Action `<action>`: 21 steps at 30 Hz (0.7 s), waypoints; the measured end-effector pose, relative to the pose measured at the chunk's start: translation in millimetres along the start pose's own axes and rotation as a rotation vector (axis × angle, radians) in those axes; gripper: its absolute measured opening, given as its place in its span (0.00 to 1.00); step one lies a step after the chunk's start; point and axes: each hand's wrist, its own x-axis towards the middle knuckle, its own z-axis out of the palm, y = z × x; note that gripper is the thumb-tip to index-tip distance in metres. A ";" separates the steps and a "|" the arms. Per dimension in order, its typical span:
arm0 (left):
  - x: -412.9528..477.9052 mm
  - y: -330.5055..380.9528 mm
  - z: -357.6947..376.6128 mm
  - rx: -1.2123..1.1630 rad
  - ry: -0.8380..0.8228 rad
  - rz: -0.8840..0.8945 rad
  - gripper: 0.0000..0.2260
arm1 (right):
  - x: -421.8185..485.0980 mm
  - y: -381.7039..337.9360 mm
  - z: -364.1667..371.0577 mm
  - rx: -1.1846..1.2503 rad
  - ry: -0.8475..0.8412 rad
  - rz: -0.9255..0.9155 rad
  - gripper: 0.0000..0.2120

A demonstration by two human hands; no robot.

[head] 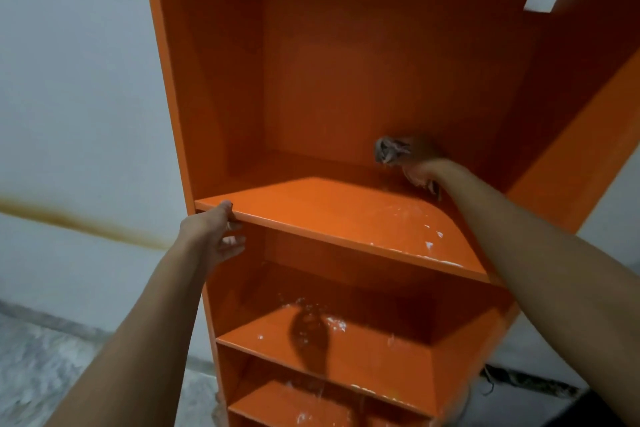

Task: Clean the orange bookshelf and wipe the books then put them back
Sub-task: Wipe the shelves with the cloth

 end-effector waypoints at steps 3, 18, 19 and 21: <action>-0.7 -0.5 -0.2 0.003 -0.001 0.005 0.16 | -1.2 24.6 25.3 -0.050 -0.061 -0.032 0.15; 0.5 0.3 -4.4 0.039 -0.017 -0.006 0.19 | -201.6 -107.6 30.4 0.245 -0.420 -0.665 0.28; 0.8 0.3 -4.5 0.037 -0.021 -0.011 0.20 | -198.7 -109.7 24.2 0.264 -0.351 -0.665 0.27; -1.3 1.3 -4.5 0.032 -0.025 -0.022 0.20 | -179.6 -105.9 11.1 0.231 -0.173 -0.607 0.24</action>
